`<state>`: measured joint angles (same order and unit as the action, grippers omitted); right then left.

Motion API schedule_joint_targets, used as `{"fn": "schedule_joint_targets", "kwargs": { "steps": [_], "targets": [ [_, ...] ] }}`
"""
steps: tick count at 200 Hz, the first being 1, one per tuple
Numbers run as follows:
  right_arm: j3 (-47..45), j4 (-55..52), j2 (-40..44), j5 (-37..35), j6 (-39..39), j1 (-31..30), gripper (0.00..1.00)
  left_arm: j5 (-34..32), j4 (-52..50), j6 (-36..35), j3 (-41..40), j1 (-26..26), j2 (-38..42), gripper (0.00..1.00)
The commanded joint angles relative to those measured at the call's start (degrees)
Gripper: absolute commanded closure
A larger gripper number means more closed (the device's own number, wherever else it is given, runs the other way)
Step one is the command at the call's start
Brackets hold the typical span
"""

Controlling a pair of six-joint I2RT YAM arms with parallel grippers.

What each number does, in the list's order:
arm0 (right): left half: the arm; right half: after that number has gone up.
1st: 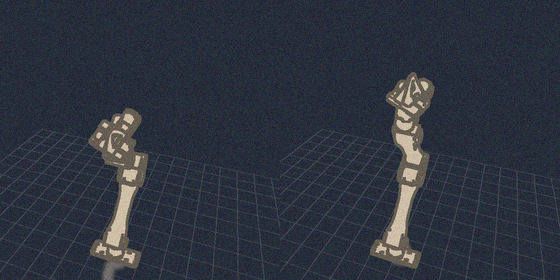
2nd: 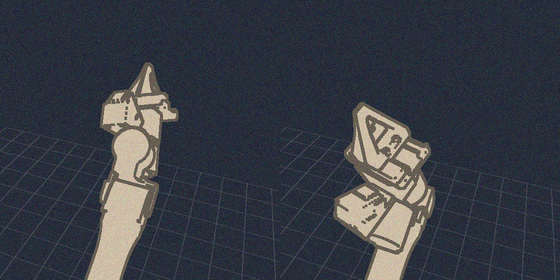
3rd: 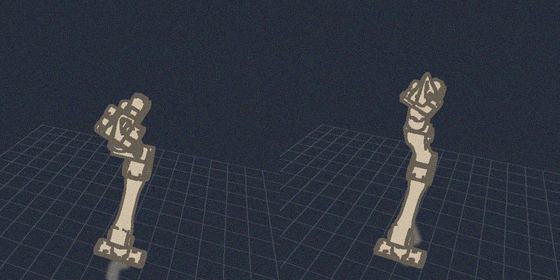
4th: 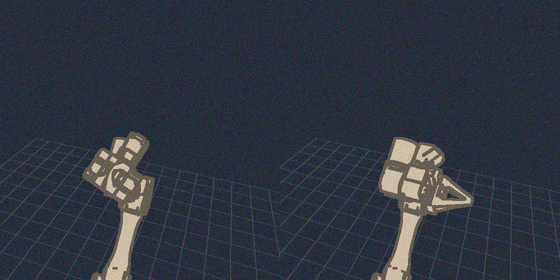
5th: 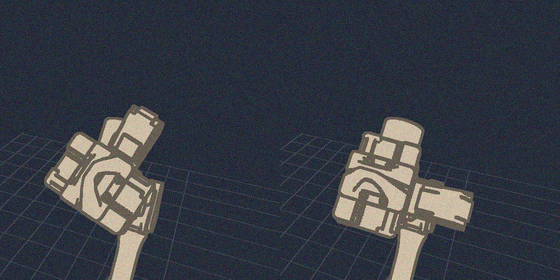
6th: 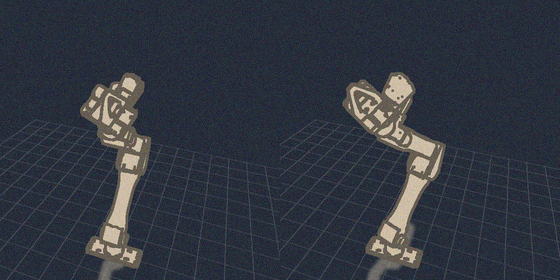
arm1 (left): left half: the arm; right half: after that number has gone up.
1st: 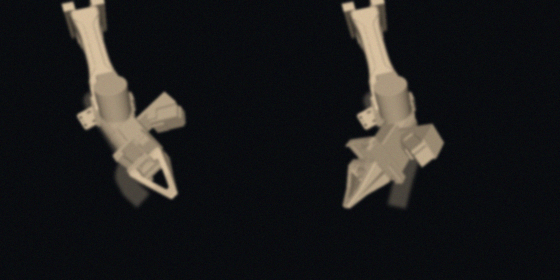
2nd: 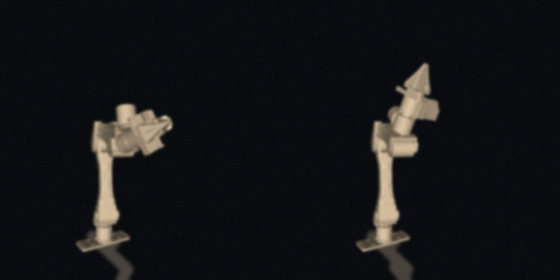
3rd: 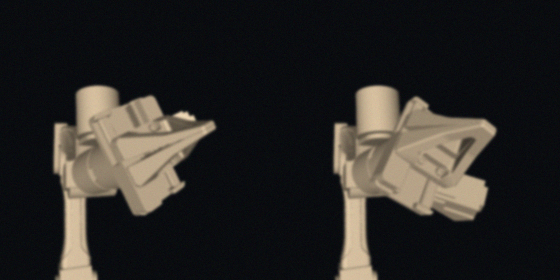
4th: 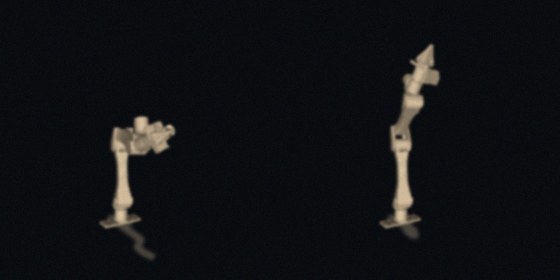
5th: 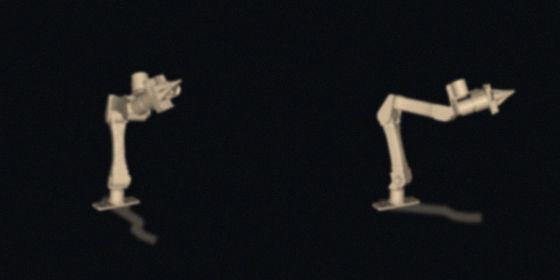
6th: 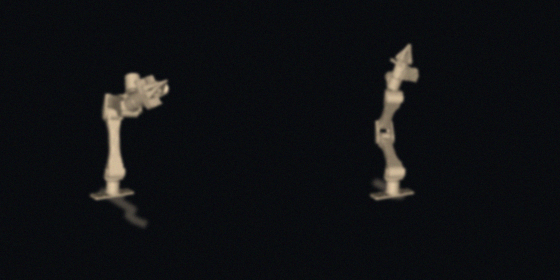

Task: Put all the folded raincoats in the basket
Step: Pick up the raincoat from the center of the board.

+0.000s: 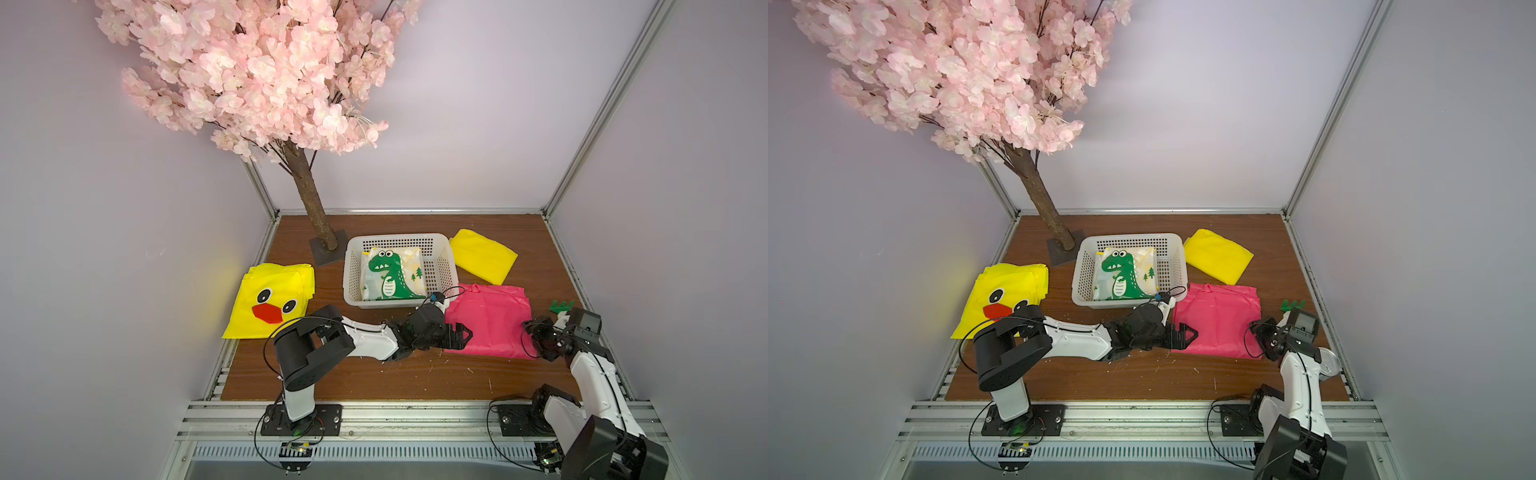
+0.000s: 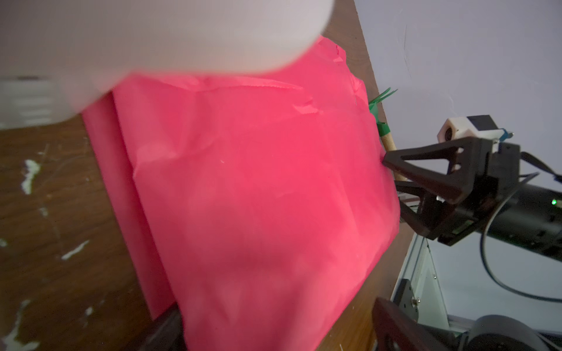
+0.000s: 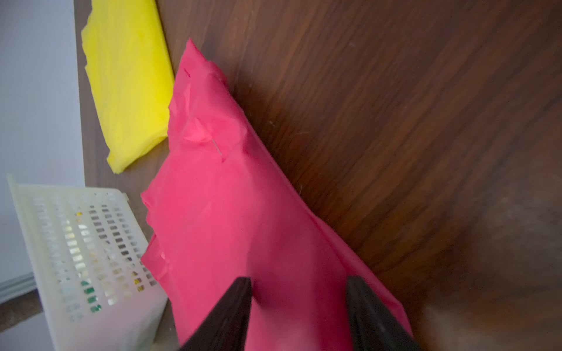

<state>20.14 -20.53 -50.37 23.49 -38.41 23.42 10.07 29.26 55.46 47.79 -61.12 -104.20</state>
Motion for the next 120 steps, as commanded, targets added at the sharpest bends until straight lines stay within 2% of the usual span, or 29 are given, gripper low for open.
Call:
{"fn": "schedule_joint_targets", "kwargs": {
  "steps": [1,27,38,53,72,88,113,120],
  "targets": [
    [-1.5,1.0,2.2,3.6,0.2,0.2,0.58,0.1,-0.5,0.9,0.5,-0.9,-1.1,0.17],
    [-2.3,0.3,4.3,2.9,-0.2,0.2,0.78,0.0,0.2,1.1,-0.1,-1.3,-0.8,0.31],
    [-2.3,0.1,4.9,2.8,-0.4,0.2,0.89,0.1,0.5,1.2,-0.4,-1.4,-0.5,0.37],
    [-2.1,-0.5,5.5,2.3,-0.5,0.1,0.98,0.1,0.7,1.4,-0.6,-1.5,-0.2,0.52],
    [-1.6,-1.0,6.2,2.0,-0.7,0.2,1.00,0.3,0.9,1.5,-0.9,-1.7,0.1,0.73],
    [-1.0,-1.4,7.0,1.9,-1.3,0.3,1.00,0.5,0.9,1.6,-0.9,-1.8,0.6,0.78],
    [0.7,-2.5,8.6,1.7,-3.3,0.4,1.00,2.1,0.6,1.4,0.5,-2.1,1.5,0.98],
    [1.6,-2.8,8.5,1.8,-3.8,0.3,1.00,2.7,0.0,1.3,1.4,-2.3,1.7,0.99]
  ]
}}
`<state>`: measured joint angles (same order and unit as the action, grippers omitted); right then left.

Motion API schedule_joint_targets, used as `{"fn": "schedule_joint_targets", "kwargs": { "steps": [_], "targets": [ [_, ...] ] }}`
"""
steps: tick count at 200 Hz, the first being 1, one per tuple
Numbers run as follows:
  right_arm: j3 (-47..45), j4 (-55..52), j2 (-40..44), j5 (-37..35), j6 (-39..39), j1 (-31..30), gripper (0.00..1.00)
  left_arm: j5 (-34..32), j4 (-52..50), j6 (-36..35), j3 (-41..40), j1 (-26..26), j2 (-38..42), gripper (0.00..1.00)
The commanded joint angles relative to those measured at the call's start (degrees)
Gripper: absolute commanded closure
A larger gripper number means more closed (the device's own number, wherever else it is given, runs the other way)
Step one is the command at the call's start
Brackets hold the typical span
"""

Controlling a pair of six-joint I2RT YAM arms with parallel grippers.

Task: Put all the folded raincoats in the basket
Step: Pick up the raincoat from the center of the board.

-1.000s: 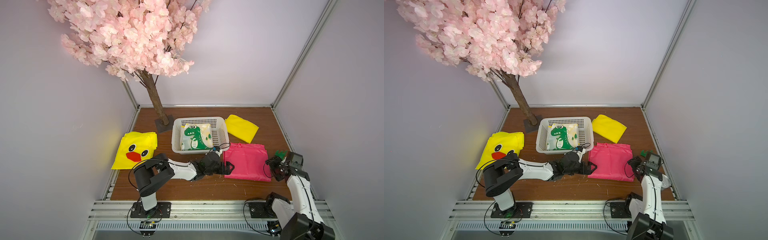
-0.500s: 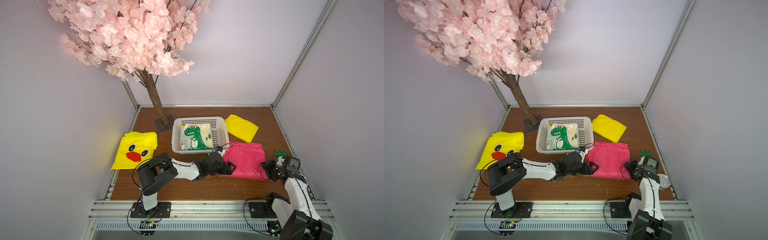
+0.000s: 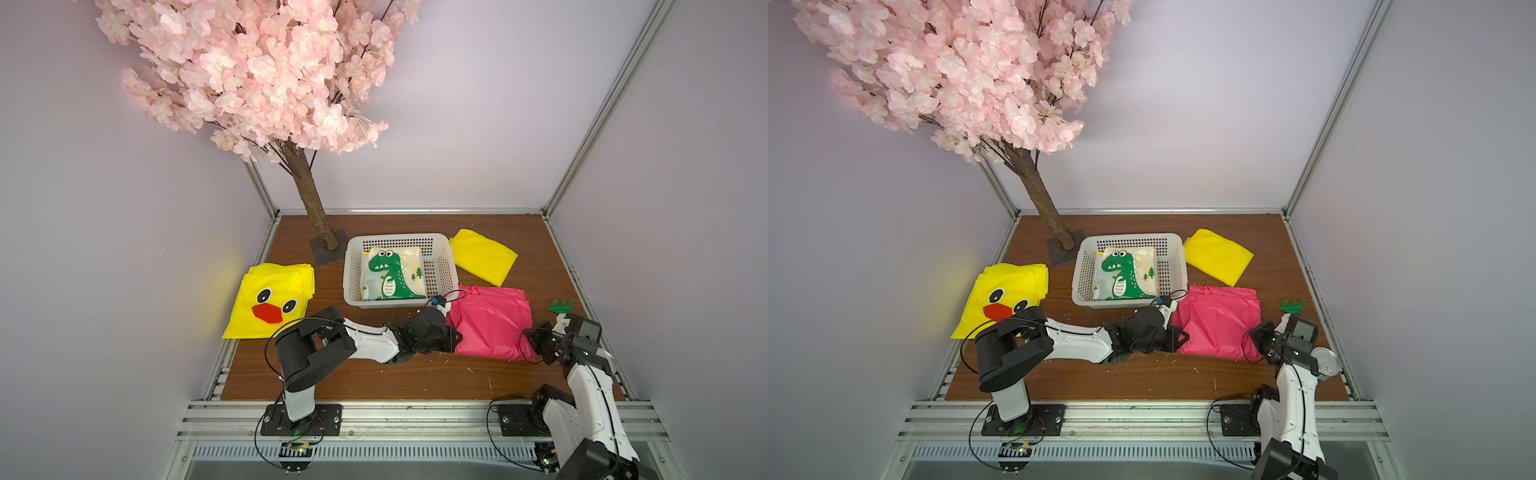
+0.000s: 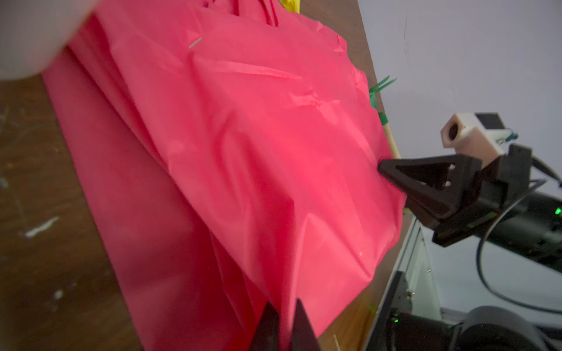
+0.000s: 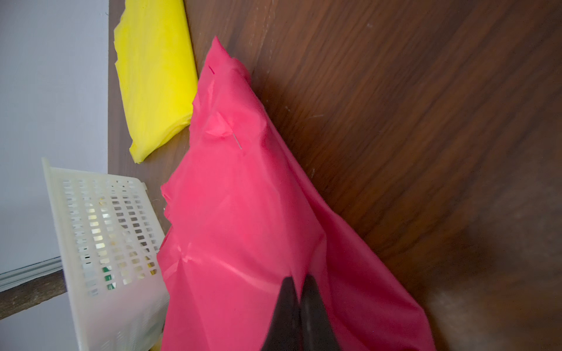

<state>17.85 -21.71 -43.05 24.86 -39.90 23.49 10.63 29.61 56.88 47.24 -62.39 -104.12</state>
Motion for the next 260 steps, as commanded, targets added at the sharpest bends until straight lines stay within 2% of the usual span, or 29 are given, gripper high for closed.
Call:
{"fn": "schedule_joint_targets", "kwargs": {
  "steps": [1,50,107,143,166,211,260],
  "targets": [
    [4.0,-1.6,1.1,0.5,-2.3,0.3,1.00,2.3,-0.5,-0.1,2.1,-1.0,1.6,0.99],
    [11.4,-0.5,-0.2,1.2,-6.1,0.5,1.00,7.1,-4.0,-0.3,10.5,-1.8,2.2,0.99],
    [18.5,3.3,-0.9,-0.8,-11.0,0.6,1.00,12.1,-6.1,0.5,21.4,-1.9,-0.8,0.99],
    [22.6,2.7,-0.9,-3.7,-11.2,0.7,1.00,14.7,-12.3,-3.4,32.6,-1.8,-5.1,0.99],
    [25.2,2.9,-1.2,-5.4,-11.5,0.9,1.00,16.5,-12.6,-3.1,37.1,-0.9,-8.2,0.99],
    [29.0,5.0,-3.8,-4.5,-12.7,1.3,1.00,18.6,-17.5,-6.1,48.4,1.8,-12.8,0.99],
    [30.4,8.0,-5.5,-2.9,-14.0,1.3,1.00,18.8,-27.7,-12.6,58.9,4.8,-12.8,0.99]
  ]
}}
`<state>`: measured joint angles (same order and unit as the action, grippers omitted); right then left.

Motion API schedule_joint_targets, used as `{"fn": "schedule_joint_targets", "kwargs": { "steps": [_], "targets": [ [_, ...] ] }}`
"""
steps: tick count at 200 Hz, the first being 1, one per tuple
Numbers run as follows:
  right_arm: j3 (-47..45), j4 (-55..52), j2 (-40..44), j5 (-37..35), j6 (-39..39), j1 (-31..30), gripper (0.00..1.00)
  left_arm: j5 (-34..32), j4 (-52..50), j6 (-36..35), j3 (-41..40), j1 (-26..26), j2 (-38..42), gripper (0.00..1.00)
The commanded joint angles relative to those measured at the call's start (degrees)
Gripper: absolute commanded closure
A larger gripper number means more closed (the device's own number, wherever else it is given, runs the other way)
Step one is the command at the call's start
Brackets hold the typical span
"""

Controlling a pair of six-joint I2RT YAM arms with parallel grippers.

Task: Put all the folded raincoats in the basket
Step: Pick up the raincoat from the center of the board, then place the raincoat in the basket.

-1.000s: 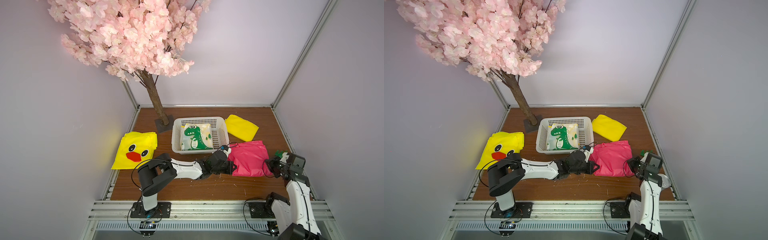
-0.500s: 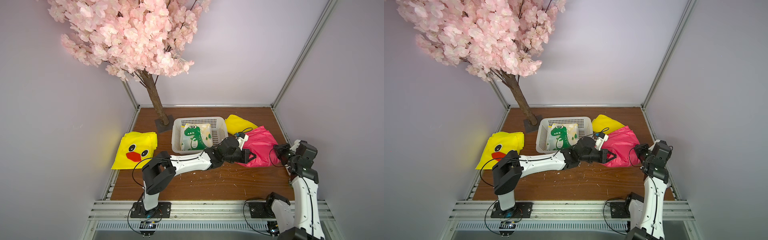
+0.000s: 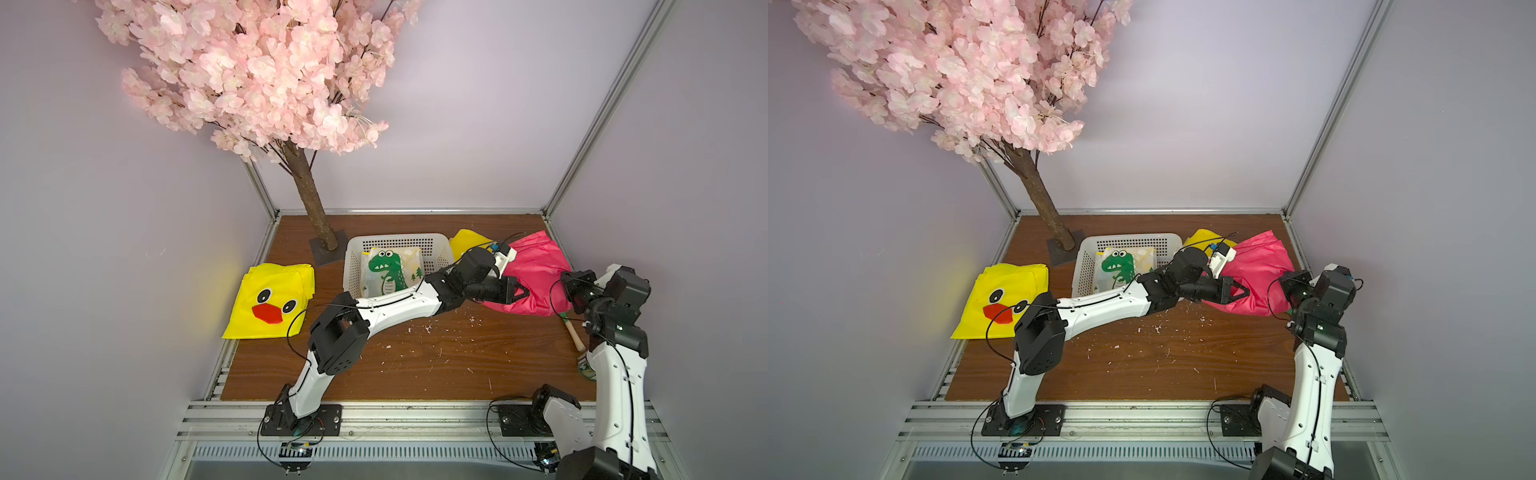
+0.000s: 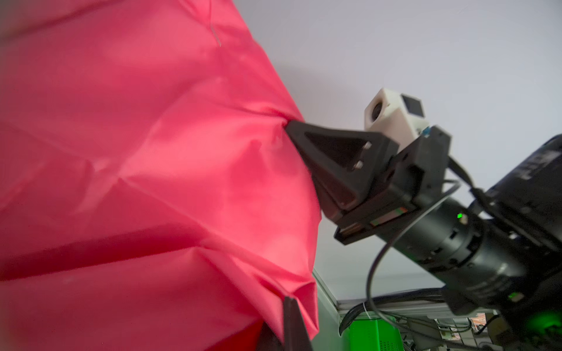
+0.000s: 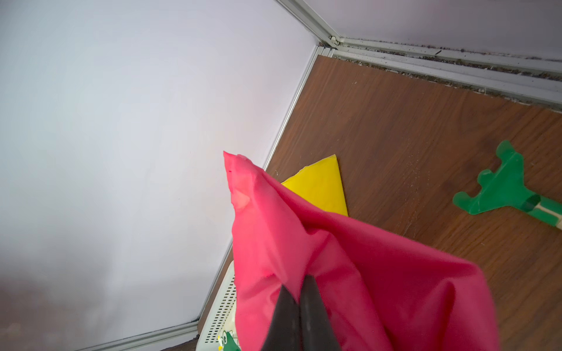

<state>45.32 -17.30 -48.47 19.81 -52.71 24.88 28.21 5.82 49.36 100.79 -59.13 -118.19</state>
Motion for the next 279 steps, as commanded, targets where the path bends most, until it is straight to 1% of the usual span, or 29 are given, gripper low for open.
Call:
{"fn": "schedule_joint_targets", "kwargs": {
  "steps": [1,19,48,63,86,119,145,148,159,165,187,206,235,258,279],
  "targets": [
    [2.9,3.7,-0.1,2.1,-1.2,-0.1,1.00,1.1,-4.1,-5.2,5.4,1.5,1.3,0.99],
    [3.3,5.5,-0.7,3.6,-2.1,-0.1,1.00,1.0,-6.0,-6.5,7.2,2.5,1.9,0.99],
    [3.3,9.2,-3.1,9.9,-3.2,-0.8,1.00,-0.1,-8.6,-8.7,6.6,4.4,4.7,0.99],
    [3.6,10.2,-4.1,11.2,-3.0,-2.9,1.00,-0.6,-8.5,-9.2,4.3,5.7,6.7,0.99],
    [4.0,11.4,-5.2,10.5,-3.1,-7.7,1.00,-1.4,-7.9,-9.7,-0.4,7.7,10.7,0.99],
    [4.0,13.9,-6.2,5.8,-4.9,-17.7,1.00,-2.1,-6.5,-10.0,-9.2,11.5,17.6,0.99],
    [3.6,17.1,-7.9,0.8,-7.1,-26.4,1.00,-2.6,-5.8,-10.3,-15.5,15.3,23.3,0.99],
    [3.5,17.4,-8.1,0.2,-7.3,-27.4,1.00,-2.6,-5.8,-10.3,-17.6,15.8,23.9,0.99],
    [3.3,19.1,-9.0,-1.3,-8.3,-30.7,1.00,-2.6,-5.7,-10.4,-20.6,17.7,26.1,0.99],
    [3.2,20.1,-9.7,-3.7,-8.7,-32.8,1.00,-2.6,-5.6,-10.5,-22.0,18.8,27.3,0.99],
    [3.7,23.4,-13.1,-7.8,-9.4,-40.0,1.00,-2.3,-5.2,-10.7,-27.5,23.0,31.5,0.99],
    [5.4,25.6,-17.9,-10.7,-9.0,-45.4,1.00,-1.9,-4.1,-10.6,-32.0,27.1,34.8,0.99],
    [7.9,29.8,-25.1,-13.3,-8.8,-50.6,1.00,-0.1,-3.3,-10.8,-38.0,33.2,38.4,0.99],
    [9.5,32.9,-29.9,-14.5,-8.7,-52.3,1.00,1.7,-2.2,-11.4,-42.0,37.8,39.6,0.99],
    [10.7,34.2,-33.0,-15.3,-7.9,-53.3,1.00,2.8,-1.4,-11.8,-45.1,40.4,39.6,0.99]
  ]
}}
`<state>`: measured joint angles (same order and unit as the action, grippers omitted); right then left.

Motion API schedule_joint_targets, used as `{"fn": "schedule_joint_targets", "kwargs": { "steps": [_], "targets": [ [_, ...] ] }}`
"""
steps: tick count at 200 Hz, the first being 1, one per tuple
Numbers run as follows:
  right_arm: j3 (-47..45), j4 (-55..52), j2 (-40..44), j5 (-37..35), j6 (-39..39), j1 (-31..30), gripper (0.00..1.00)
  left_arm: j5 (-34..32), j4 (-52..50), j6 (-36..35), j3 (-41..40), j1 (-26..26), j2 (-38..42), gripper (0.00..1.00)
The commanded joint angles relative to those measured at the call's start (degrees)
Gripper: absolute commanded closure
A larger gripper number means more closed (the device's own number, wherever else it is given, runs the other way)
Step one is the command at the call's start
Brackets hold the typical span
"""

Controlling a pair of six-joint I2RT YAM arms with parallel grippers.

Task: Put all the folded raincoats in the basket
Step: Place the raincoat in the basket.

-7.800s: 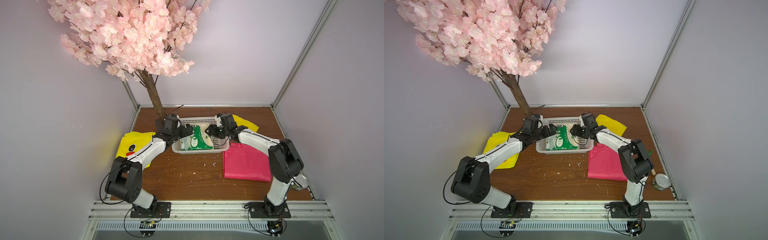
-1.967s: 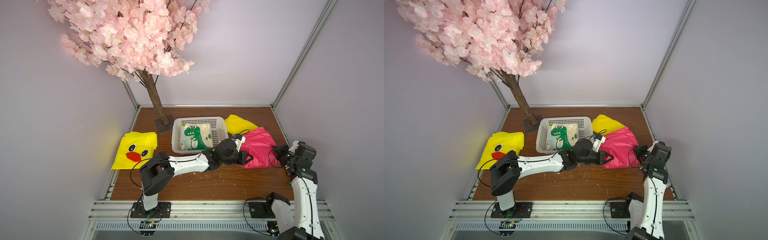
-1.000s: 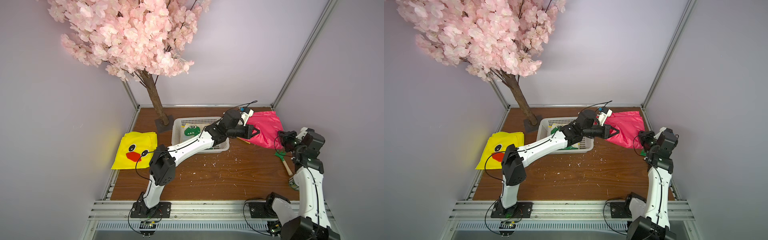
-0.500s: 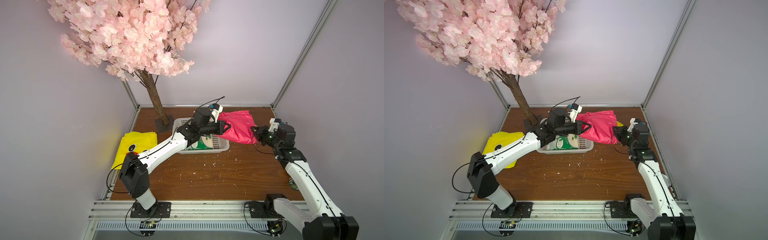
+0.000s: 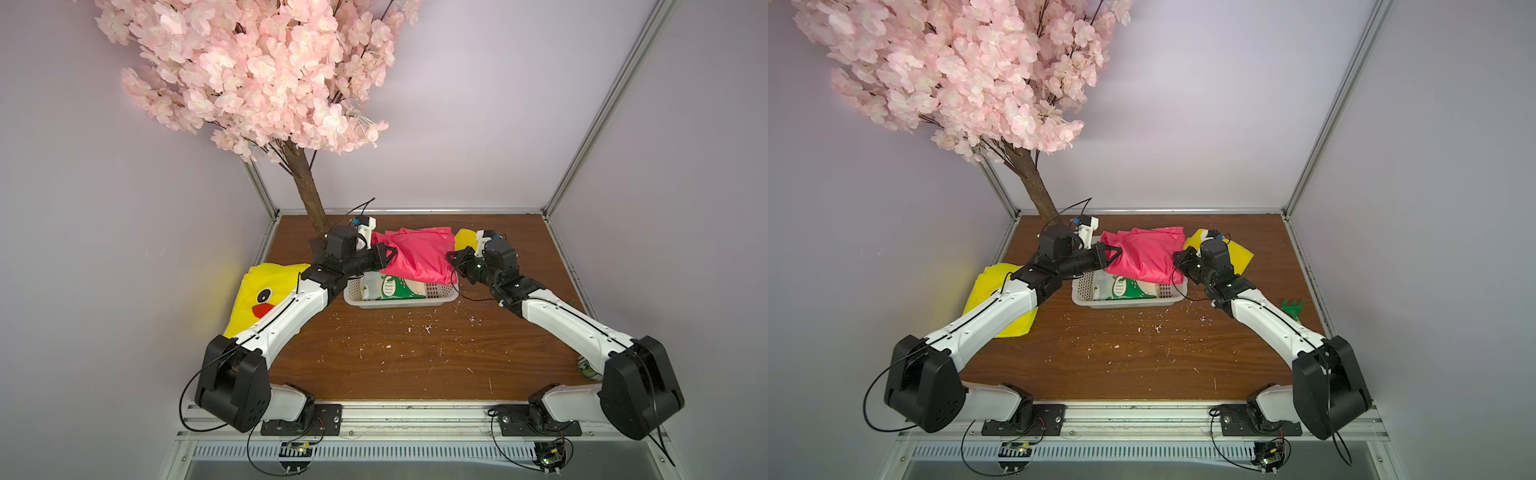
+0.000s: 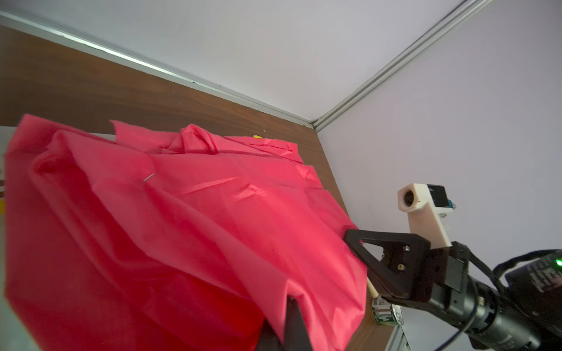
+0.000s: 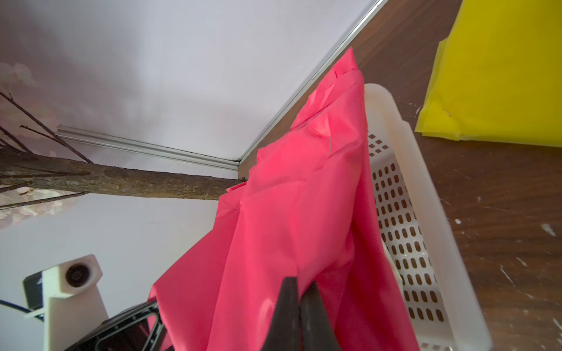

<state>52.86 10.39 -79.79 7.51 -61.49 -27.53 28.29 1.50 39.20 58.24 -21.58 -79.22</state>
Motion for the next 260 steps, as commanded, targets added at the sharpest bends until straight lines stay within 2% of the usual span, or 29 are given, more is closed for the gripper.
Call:
{"fn": "schedule_joint_targets", "kwargs": {
  "steps": [1,103,116,124,146,156,182,204,228,260],
  "targets": [
    [3.1,6.6,-1.8,-3.0,0.9,-0.9,1.00,2.8,3.0,-1.7,-2.6,2.9,0.6,0.99],
    [-0.5,9.4,-7.0,-4.0,-0.1,-4.7,1.00,1.2,2.9,-2.3,-12.2,5.0,4.6,0.99],
    [-1.6,9.6,-6.7,-4.7,-0.5,-5.1,1.00,1.2,2.9,-2.3,-12.9,5.4,4.4,0.92],
    [-2.5,9.8,-6.3,-5.6,-0.9,-5.1,0.94,1.2,3.1,-2.4,-13.3,5.5,4.1,0.85],
    [-4.5,10.0,-5.3,-7.5,-1.3,-5.1,0.86,0.9,2.8,-3.1,-13.3,5.7,3.1,0.71],
    [-5.2,9.7,-4.8,-8.7,-1.4,-5.1,0.72,0.8,2.4,-3.5,-12.9,6.0,2.6,0.58],
    [-5.1,9.2,-4.4,-9.7,-0.4,-5.1,0.53,0.2,1.1,-4.5,-11.4,6.3,2.2,0.25],
    [-4.0,9.0,-4.4,-9.6,0.7,-5.1,0.44,-1.3,-0.7,-5.6,-9.5,6.6,2.7,0.00],
    [-1.8,8.0,-4.2,-9.0,2.3,-5.1,0.34,-2.9,-3.3,-7.1,-6.3,7.0,3.5,0.01],
    [1.5,4.8,-2.2,-9.8,4.6,-5.1,0.32,-7.0,-7.3,-8.6,-2.6,8.0,5.9,0.01]
  ]
}}
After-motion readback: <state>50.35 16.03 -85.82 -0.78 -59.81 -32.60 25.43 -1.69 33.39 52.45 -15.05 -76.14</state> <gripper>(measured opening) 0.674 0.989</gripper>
